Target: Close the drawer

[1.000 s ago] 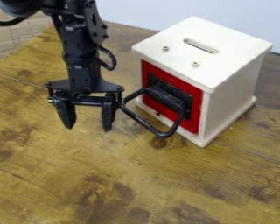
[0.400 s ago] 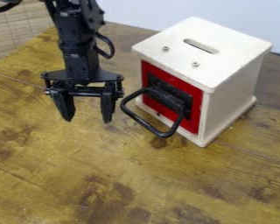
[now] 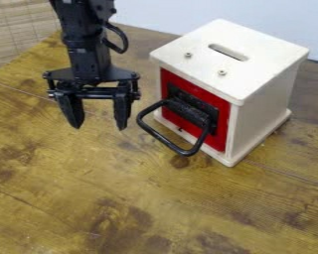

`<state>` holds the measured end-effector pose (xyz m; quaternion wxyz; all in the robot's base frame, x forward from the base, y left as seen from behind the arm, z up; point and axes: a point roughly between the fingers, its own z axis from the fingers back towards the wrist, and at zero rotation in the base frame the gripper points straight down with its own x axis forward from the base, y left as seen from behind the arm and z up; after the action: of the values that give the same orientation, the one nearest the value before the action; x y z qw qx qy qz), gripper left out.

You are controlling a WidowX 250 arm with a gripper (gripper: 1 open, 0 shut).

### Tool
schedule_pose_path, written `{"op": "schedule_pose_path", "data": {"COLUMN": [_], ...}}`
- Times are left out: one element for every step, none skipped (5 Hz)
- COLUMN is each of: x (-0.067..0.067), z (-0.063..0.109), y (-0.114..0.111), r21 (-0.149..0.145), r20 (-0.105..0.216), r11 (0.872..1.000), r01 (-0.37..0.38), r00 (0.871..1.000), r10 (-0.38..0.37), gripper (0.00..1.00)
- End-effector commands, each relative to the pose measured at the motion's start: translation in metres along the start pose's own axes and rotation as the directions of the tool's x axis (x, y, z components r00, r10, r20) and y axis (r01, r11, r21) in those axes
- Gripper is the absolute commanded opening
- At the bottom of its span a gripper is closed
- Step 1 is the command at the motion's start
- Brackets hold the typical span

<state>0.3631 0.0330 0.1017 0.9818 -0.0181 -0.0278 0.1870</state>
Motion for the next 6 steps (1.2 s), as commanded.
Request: {"op": "schedule_pose_path", "data": {"x": [-0.003,-0.007,-0.008,-0.008,-0.005,-0.003], "z": [0.043,0.046,0.045,0.043,0.038,0.035], "y": [-0.006,-0.005,-0.004,-0.002,0.001,0.002], "r21": [-0.038,-0.043,-0.044,-0.044,-0.039,-0.034], "r20": [0.103,0.106,0.113,0.121,0.130,0.139], "r11": [0.999,0.999,0.998,0.999,0.999,0.999], "r01": [0.026,0.032,0.033,0.032,0.026,0.020], "r00": [0.994,0.994,0.993,0.992,0.991,0.990], "r10": [-0.022,-0.027,-0.028,-0.027,-0.021,-0.015], "gripper": [1.00,1.00,1.00,1.00,1.00,1.00]}}
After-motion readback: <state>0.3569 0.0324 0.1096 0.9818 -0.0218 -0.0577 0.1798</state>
